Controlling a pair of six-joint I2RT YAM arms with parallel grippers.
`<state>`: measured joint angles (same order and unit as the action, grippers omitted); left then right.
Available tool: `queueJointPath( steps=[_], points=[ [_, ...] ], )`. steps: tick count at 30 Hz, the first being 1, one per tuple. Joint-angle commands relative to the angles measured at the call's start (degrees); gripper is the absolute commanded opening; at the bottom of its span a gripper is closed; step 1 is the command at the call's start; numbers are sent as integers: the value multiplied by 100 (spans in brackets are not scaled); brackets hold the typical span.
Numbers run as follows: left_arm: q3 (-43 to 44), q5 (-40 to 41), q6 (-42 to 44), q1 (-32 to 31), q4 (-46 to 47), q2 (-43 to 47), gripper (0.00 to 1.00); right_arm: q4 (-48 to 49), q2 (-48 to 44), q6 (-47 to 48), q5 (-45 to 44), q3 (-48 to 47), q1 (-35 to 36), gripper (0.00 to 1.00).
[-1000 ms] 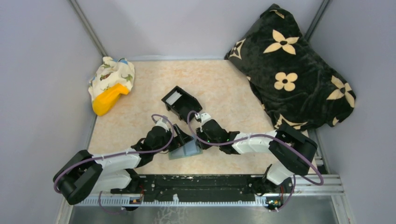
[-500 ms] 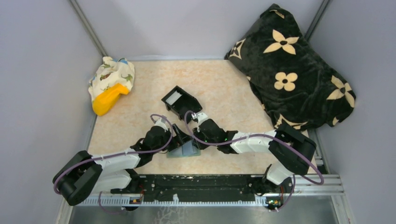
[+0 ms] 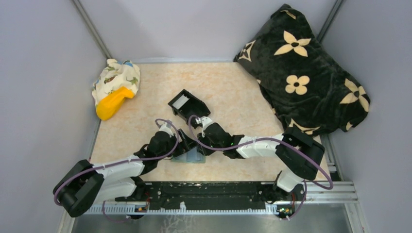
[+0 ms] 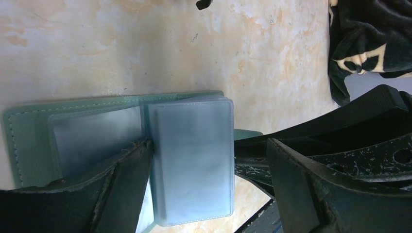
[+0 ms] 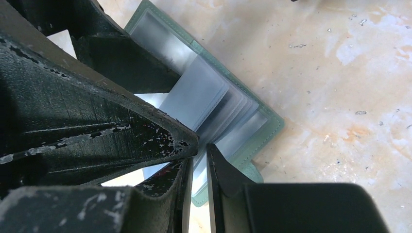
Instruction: Take the credit cards out of the card holder
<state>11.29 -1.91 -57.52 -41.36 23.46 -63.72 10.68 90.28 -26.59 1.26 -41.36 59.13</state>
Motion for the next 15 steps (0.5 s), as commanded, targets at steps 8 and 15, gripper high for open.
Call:
queueJointPath(
  steps=[8, 15],
  points=[
    [-76, -273, 106, -23, 273, 9, 91, 507, -139, 38, 225, -377, 116, 17],
    [10, 57, 138, -21, -113, -73, 90, 567, -128, 57, 309, -477, 122, 17]
  ],
)
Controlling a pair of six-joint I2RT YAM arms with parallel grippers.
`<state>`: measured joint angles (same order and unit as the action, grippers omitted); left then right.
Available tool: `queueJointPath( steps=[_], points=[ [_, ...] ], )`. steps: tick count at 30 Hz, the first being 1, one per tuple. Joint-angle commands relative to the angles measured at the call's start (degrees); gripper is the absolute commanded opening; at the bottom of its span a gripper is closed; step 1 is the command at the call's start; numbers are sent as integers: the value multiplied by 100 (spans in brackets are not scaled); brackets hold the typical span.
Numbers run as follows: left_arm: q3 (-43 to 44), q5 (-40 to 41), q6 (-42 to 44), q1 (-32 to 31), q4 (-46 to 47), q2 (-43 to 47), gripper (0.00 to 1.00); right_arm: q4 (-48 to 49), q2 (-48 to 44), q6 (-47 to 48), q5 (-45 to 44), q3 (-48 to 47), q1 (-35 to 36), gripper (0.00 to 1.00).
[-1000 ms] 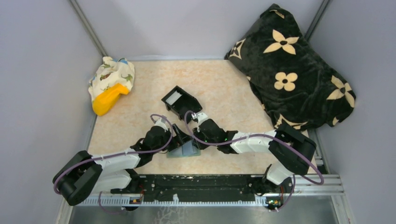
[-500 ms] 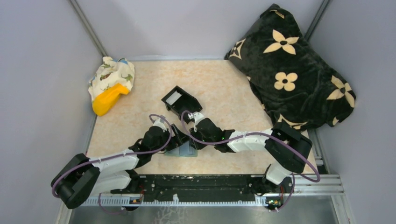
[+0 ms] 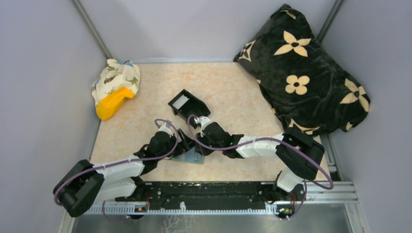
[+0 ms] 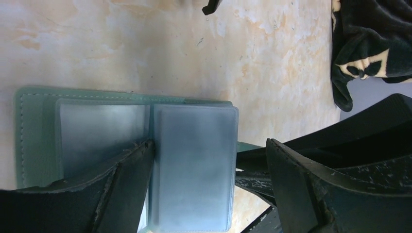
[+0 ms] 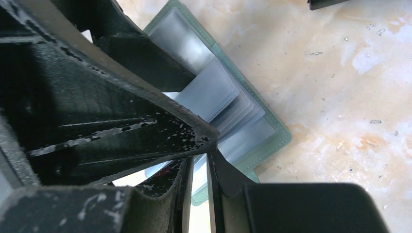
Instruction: Take the credit cards out of the card holder
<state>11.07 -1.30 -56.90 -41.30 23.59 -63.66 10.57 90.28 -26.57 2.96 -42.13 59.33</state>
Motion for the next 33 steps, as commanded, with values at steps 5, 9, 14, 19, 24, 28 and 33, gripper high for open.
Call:
queueJointPath(
  steps=[5, 9, 14, 19, 24, 28, 33],
  points=[
    [228, 260, 207, -27, -557, -273, 89, 576, -142, 73, 149, -382, 105, 17],
    [307, 297, 239, -27, -654, -378, 82, 579, -151, 62, 123, -334, 105, 17],
    [268, 271, 194, -27, -639, -323, 54, 594, -143, 29, 47, -267, 106, 17],
    [182, 304, 106, -27, -666, -109, 49, 605, -127, 16, 13, -204, 105, 17],
    [191, 455, 71, -19, -920, 203, 48, 596, -117, -19, -78, -101, 110, 17],
    [226, 598, 116, -19, -1242, 511, 48, 569, -92, -37, -191, -10, 109, 17],
    [212, 720, 180, -10, -1467, 843, 47, 623, 16, -58, -223, 25, 105, 16]
  ],
)
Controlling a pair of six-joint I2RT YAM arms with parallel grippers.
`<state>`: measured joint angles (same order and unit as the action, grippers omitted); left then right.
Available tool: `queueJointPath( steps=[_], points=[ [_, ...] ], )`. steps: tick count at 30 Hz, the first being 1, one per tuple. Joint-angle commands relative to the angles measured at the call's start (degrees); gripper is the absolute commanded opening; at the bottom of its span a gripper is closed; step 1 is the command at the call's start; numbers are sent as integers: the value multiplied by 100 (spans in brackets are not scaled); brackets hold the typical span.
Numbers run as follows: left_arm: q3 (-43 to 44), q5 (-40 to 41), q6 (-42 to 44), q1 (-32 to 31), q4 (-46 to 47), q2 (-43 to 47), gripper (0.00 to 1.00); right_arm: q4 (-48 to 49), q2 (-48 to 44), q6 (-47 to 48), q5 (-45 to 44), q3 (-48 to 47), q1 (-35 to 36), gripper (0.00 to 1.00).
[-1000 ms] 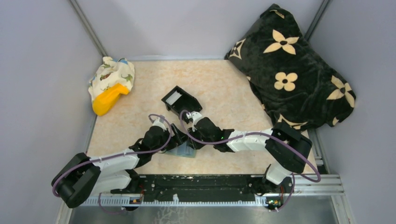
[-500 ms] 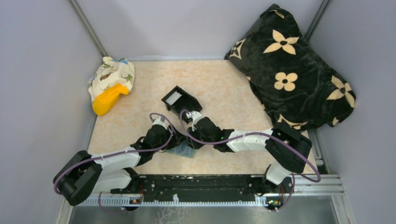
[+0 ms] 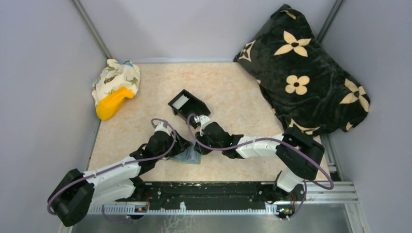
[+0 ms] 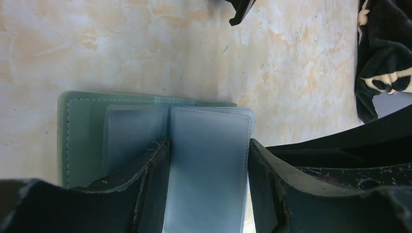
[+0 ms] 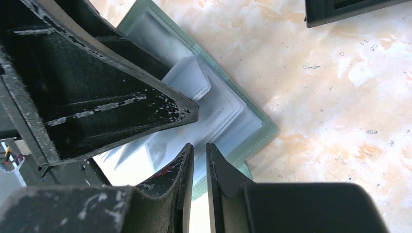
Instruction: Take the credit cards out of the card holder
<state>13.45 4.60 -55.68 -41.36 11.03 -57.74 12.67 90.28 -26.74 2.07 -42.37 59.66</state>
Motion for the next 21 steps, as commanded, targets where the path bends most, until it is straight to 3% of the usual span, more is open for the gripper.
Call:
queueJointPath(
  steps=[1, 21],
  points=[
    [-27, 164, 65, -5, -253, 288, 47, 434, 49, -49, -125, 53, 72, 16],
    [-274, 158, 68, 41, -174, 651, 47, 186, 120, 180, -244, -232, 72, 16]
  ],
)
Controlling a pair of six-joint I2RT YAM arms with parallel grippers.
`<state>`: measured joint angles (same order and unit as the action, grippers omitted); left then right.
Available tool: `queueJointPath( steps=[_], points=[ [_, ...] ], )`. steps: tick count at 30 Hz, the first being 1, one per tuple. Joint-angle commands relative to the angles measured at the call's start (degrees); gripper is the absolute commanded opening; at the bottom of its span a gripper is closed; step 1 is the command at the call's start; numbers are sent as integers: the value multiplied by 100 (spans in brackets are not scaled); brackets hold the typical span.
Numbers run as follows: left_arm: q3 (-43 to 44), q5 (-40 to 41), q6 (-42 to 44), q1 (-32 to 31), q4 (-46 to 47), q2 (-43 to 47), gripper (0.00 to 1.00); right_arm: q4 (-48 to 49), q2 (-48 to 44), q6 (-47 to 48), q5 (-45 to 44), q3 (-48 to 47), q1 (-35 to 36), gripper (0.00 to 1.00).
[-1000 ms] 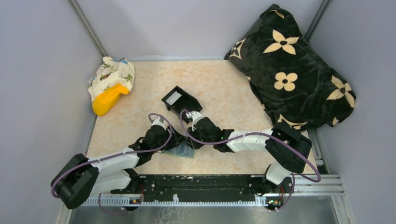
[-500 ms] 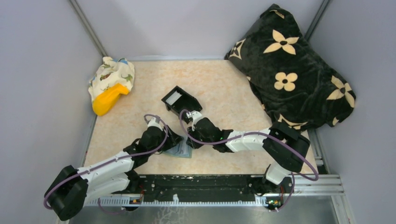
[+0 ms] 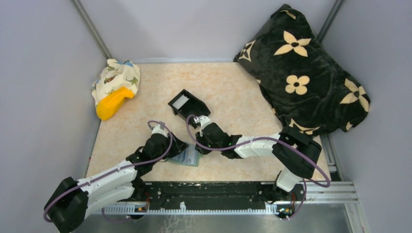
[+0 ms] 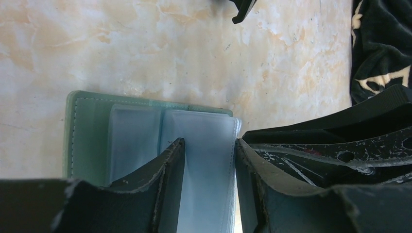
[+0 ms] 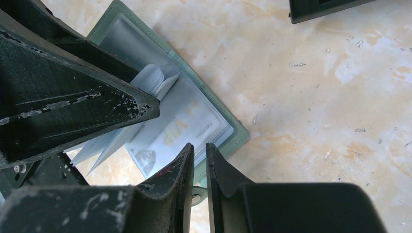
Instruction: Take the credit cards out of the card holder
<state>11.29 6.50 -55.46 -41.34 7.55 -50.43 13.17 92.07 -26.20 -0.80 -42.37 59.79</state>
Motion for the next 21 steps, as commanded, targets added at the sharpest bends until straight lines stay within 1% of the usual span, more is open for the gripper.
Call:
queueJointPath(
  steps=[1, 5, 11, 16, 21],
  points=[
    [-41, -49, 47, 46, 176, -110, 47, 175, 0, 114, 95, -278, 66, 16],
    [-42, -83, 32, 47, 123, -58, 48, 421, 106, 3, 317, -364, 102, 16],
    [-88, 26, 18, 63, 23, 137, 48, 525, 209, -105, 600, -595, 206, 16],
    [-79, 123, -17, 74, -78, 268, 51, 853, 588, -355, 785, -527, 226, 16],
    [-137, 322, -86, 74, -228, 642, 52, 1150, 829, -562, 948, -429, 226, 16]
  ],
)
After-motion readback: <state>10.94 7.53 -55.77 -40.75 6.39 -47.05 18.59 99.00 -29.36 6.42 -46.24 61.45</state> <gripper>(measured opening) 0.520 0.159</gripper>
